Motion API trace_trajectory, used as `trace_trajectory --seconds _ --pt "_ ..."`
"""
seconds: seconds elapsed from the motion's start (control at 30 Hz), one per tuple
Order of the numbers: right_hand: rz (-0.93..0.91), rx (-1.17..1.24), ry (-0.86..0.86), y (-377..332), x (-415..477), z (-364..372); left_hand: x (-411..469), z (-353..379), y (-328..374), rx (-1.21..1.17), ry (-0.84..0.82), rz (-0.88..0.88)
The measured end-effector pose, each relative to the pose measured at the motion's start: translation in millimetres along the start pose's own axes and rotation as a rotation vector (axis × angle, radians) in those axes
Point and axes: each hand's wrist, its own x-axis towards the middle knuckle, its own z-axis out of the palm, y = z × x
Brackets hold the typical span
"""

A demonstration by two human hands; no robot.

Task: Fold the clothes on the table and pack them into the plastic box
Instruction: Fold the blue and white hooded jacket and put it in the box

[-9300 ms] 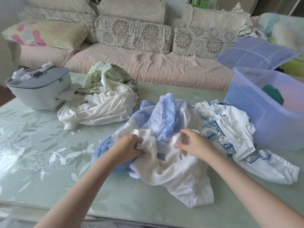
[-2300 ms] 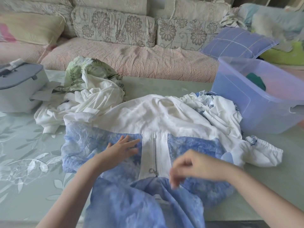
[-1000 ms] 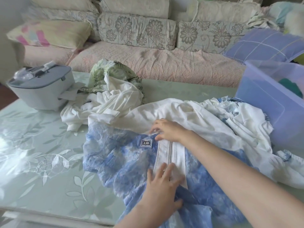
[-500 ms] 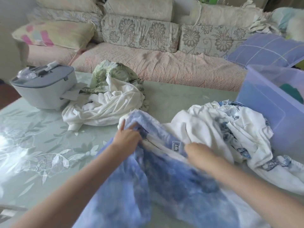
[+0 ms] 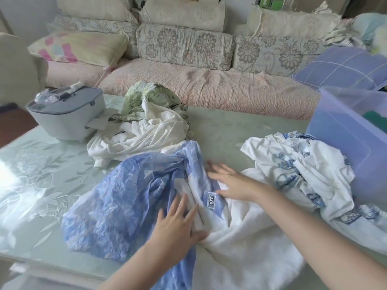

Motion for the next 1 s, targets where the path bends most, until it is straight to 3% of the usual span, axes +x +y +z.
trace_trajectory --seconds 0.17,0.33,0.5,0.67,0.7,0.77,0.83,0.87,0.93,1.0 --pt "-0.032 -0.180 -0.051 -2.7 3.4 0.2 -8.0 13.1 -16.1 -0.038 -0.008 -0.109" --pt "0.229 -0.414 -0.096 -1.8 -14.1 -15.4 21.7 6.5 -34.4 -0.060 -0.023 -0.081" --pt "0.563 -0.364 -0.235 4.1 -54.4 -17.1 81.0 -19.2 -57.5 0.048 -0.060 0.007" --pt "0.568 -0.270 -0.332 -29.6 -85.9 -27.2 110.1 -40.0 -32.5 0.230 0.042 0.227" --pt "0.542 -0.271 -0.286 -32.9 -87.3 -31.0 107.9 -40.2 -27.1 0.248 0.085 0.268" --pt "0.418 -0.313 -0.037 -31.9 -83.7 -40.9 95.4 -35.6 -18.6 0.227 0.208 0.302" --pt "0.286 -0.253 0.247 -19.1 -69.8 -41.6 78.1 -26.9 -17.3 0.062 0.495 0.332" --pt "0.246 -0.177 0.307 -12.9 -60.5 -39.4 66.7 -24.9 -20.3 -0.028 0.631 0.315" --pt "0.214 -0.002 0.289 -1.8 -39.8 -30.8 46.7 -25.8 -35.6 -0.112 0.796 0.142" --pt "0.226 0.084 0.276 5.0 -18.8 -21.1 38.7 -32.4 -59.4 -0.076 0.744 -0.149"
